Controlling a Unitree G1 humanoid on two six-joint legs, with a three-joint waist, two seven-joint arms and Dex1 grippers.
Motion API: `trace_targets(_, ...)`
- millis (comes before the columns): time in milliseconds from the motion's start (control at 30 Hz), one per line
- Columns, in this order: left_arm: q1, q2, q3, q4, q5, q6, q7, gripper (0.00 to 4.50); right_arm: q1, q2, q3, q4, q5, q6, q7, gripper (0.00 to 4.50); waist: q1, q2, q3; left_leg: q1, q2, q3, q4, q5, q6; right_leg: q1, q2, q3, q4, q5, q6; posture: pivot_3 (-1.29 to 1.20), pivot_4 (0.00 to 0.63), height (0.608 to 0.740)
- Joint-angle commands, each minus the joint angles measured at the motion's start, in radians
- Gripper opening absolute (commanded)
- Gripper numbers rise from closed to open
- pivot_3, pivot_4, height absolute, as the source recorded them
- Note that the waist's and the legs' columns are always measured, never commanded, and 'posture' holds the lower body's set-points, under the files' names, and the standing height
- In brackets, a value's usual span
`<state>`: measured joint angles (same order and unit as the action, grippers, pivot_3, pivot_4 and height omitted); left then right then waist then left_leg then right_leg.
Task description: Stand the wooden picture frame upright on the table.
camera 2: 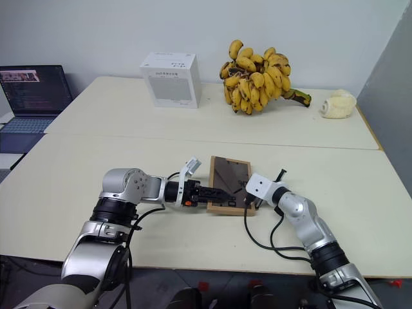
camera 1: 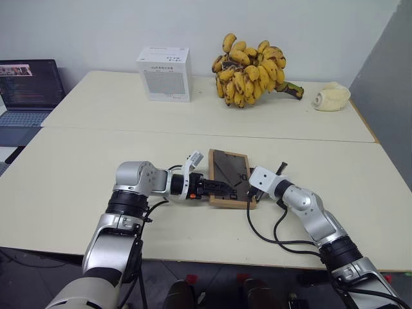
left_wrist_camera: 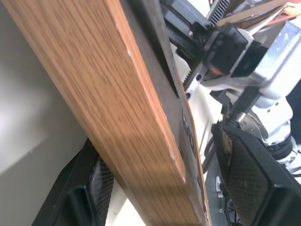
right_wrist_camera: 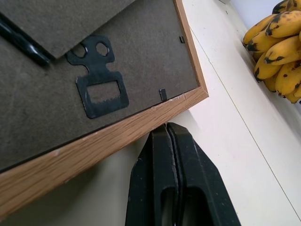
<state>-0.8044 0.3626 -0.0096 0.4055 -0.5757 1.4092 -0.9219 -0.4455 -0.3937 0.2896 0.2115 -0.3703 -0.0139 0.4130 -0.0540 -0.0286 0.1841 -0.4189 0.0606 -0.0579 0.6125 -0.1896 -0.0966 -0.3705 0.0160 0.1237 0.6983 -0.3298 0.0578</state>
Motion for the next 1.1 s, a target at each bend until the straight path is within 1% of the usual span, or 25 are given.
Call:
trace_targets(33, -0.002, 0.003, 0.034, -0.048, -0.045, 0.017, 0.006, 3.10, -0.027, -0.002, -0.017, -0.015, 0.005, -0.020, -0.012, 0.00, 0.000, 0.000, 0.000, 0.000, 0.000, 0.000, 0.000, 0.000, 0.000, 0.000, 0.000, 0.000, 0.000, 0.000, 0.000, 0.00, 0.150, 0.740)
trace_targets(67, -0.001, 0.008, 0.035, -0.052, -0.049, 0.016, 0.004, 2.92, -0.027, -0.004, -0.018, -0.011, 0.005, -0.023, -0.013, 0.00, 0.000, 0.000, 0.000, 0.000, 0.000, 0.000, 0.000, 0.000, 0.000, 0.000, 0.000, 0.000, 0.000, 0.000, 0.000, 0.00, 0.150, 0.740)
trace_targets(100, -0.002, 0.014, 0.037, -0.053, -0.053, 0.015, 0.002, 2.83, -0.028, -0.006, -0.018, -0.006, 0.005, -0.027, -0.014, 0.00, 0.000, 0.000, 0.000, 0.000, 0.000, 0.000, 0.000, 0.000, 0.000, 0.000, 0.000, 0.000, 0.000, 0.000, 0.000, 0.00, 0.150, 0.740)
trace_targets(167, -0.009, 0.021, 0.044, -0.047, -0.059, 0.013, 0.000, 2.33, -0.033, -0.009, -0.020, 0.005, 0.004, -0.032, -0.016, 0.00, -0.001, 0.000, 0.000, 0.000, 0.000, 0.000, 0.000, 0.000, 0.000, 0.000, 0.000, 0.000, 0.000, 0.000, 0.000, 0.00, 0.150, 0.740)
trace_targets(367, -0.031, 0.018, 0.065, -0.022, -0.078, 0.011, 0.006, 1.30, -0.050, -0.009, -0.022, 0.026, 0.001, -0.043, -0.027, 0.00, -0.001, 0.000, 0.000, 0.000, 0.000, 0.000, 0.000, 0.000, 0.000, 0.000, 0.000, 0.000, 0.000, 0.000, 0.000, 0.00, 0.150, 0.740)
trace_targets(500, -0.025, 0.010, 0.071, -0.050, -0.094, 0.010, 0.004, 1.28, -0.052, -0.020, -0.020, 0.031, -0.010, -0.052, -0.038, 0.00, -0.001, 0.000, 0.000, 0.000, 0.000, 0.000, 0.000, 0.000, 0.000, 0.000, 0.000, 0.000, 0.000, 0.000, 0.000, 0.00, 0.150, 0.740)
trace_targets(567, -0.003, 0.007, 0.081, -0.092, -0.096, -0.033, 0.007, 1.28, -0.038, -0.050, -0.044, 0.025, -0.002, -0.054, -0.040, 0.00, -0.001, 0.000, 0.000, 0.000, 0.000, 0.000, 0.000, 0.000, 0.000, 0.000, 0.000, 0.000, 0.000, 0.000, 0.000, 0.00, 0.150, 0.740)
trace_targets(700, 0.020, 0.018, 0.108, -0.142, -0.102, -0.086, 0.009, 1.28, 0.007, -0.134, -0.109, -0.004, 0.030, -0.057, -0.027, 0.00, 0.005, 0.000, 0.000, -0.001, 0.000, 0.000, 0.000, 0.000, 0.000, 0.000, -0.001, 0.000, -0.001, 0.000, 0.000, 0.00, 0.150, 0.740)
trace_targets(767, 0.024, 0.030, 0.119, -0.161, -0.099, -0.109, 0.018, 1.28, 0.036, -0.186, -0.163, -0.030, 0.059, -0.052, -0.009, 0.00, 0.004, 0.000, 0.000, -0.001, 0.000, 0.000, 0.000, 0.000, 0.000, 0.000, -0.001, 0.000, -0.001, 0.000, 0.000, 0.00, 0.150, 0.740)
trace_targets(833, 0.033, 0.039, 0.136, -0.208, -0.085, -0.172, 0.038, 1.28, 0.071, -0.242, -0.249, -0.082, 0.138, -0.034, 0.035, 0.00, 0.002, 0.000, 0.000, -0.001, 0.000, 0.000, 0.000, 0.000, 0.000, -0.001, -0.001, 0.000, -0.001, 0.000, 0.000, 0.00, 0.150, 0.740)
trace_targets(867, 0.036, 0.040, 0.145, -0.224, -0.084, -0.194, 0.046, 1.28, 0.083, -0.255, -0.279, -0.103, 0.171, -0.024, 0.055, 0.35, 0.003, 0.001, 0.001, -0.001, 0.000, 0.000, 0.000, 0.000, 0.000, -0.001, 0.000, 0.000, -0.001, 0.000, 0.000, 0.00, 0.150, 0.740)
trace_targets(933, 0.058, 0.038, 0.156, -0.286, -0.075, -0.270, 0.066, 1.28, 0.101, -0.273, -0.329, -0.159, 0.237, 0.020, 0.094, 0.67, 0.001, 0.001, 0.001, -0.002, 0.000, 0.000, 0.000, 0.000, 0.000, -0.001, -0.001, 0.000, -0.001, 0.000, 0.000, 0.00, 0.150, 0.740)
trace_targets(967, 0.080, 0.032, 0.161, -0.339, -0.062, -0.339, 0.078, 1.28, 0.103, -0.269, -0.361, -0.219, 0.306, 0.076, 0.125, 0.96, -0.002, 0.001, 0.001, -0.002, 0.000, 0.001, 0.000, 0.000, 0.000, -0.001, -0.001, 0.001, -0.001, 0.000, 0.000, 0.00, 0.150, 0.740)
trace_targets(1000, 0.103, 0.029, 0.160, -0.391, -0.048, -0.401, 0.086, 1.28, 0.102, -0.262, -0.392, -0.287, 0.378, 0.140, 0.152, 1.09, -0.005, 0.001, 0.001, -0.001, 0.000, 0.001, 0.000, 0.000, 0.000, -0.001, -0.001, 0.001, -0.001, 0.000, 0.000, 0.00, 0.150, 0.740)
trace_targets(1100, 0.145, 0.030, 0.131, -0.494, -0.003, -0.529, 0.111, 1.28, 0.038, -0.204, -0.452, -0.518, 0.608, 0.384, 0.160, 1.86, -0.008, 0.002, 0.001, 0.000, 0.001, 0.001, -0.001, 0.000, 0.000, 0.000, 0.000, 0.002, -0.001, 0.000, 0.000, 0.00, 0.150, 0.740)
